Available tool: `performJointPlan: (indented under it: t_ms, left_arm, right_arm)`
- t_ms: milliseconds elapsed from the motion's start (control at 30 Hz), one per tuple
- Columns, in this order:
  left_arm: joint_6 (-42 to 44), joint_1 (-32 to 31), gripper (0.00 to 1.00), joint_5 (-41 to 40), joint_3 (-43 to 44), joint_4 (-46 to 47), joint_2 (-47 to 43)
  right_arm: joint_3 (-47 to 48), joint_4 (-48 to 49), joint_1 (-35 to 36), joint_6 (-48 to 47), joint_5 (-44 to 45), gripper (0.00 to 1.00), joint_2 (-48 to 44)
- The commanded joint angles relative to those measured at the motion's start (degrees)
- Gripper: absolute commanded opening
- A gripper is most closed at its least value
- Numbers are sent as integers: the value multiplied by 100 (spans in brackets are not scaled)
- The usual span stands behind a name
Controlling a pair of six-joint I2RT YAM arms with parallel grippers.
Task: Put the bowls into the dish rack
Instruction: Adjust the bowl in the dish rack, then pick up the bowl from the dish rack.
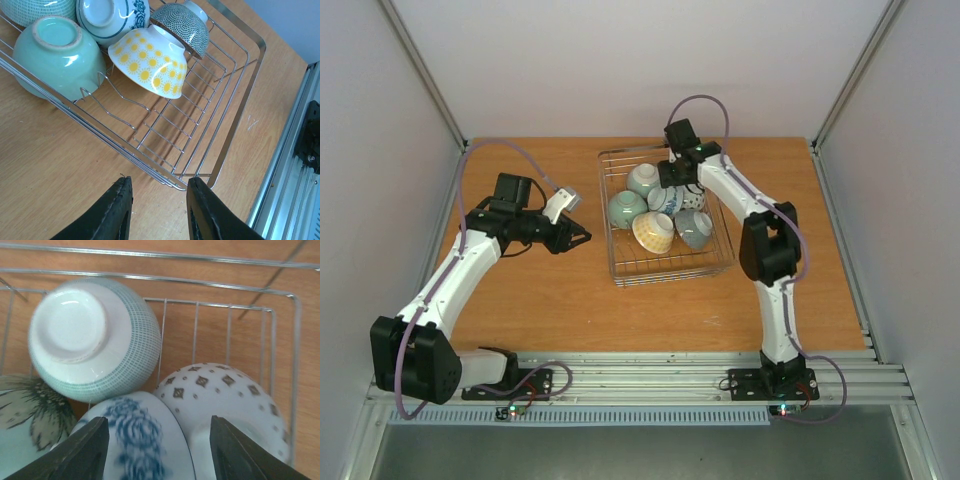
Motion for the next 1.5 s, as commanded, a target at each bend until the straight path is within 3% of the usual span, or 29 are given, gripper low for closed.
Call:
performJointPlan:
  t_ms: [0,367,600,733,1233,1467]
  left_arm:
    - [103,48,31,83,-44,69,41]
    - [102,50,31,135,-46,70,121]
    - [108,48,31,130,-26,43,133]
    - [116,48,31,129,-34,39,140]
    - [135,48,31,147,-57,57,152]
    - [142,48,31,129,-52,65,149]
  right_arm:
    - [-808,762,49,287,278,59,-925]
    - [-1824,610,139,278,127,62,-1607]
    - [-1949,825,177,347,-80,78,-1434]
    - [-1926,928,271,330,8,81,-1346]
    - [-1598,776,330,402,234,82,-891]
    - [-1595,719,339,451,243,76,-866]
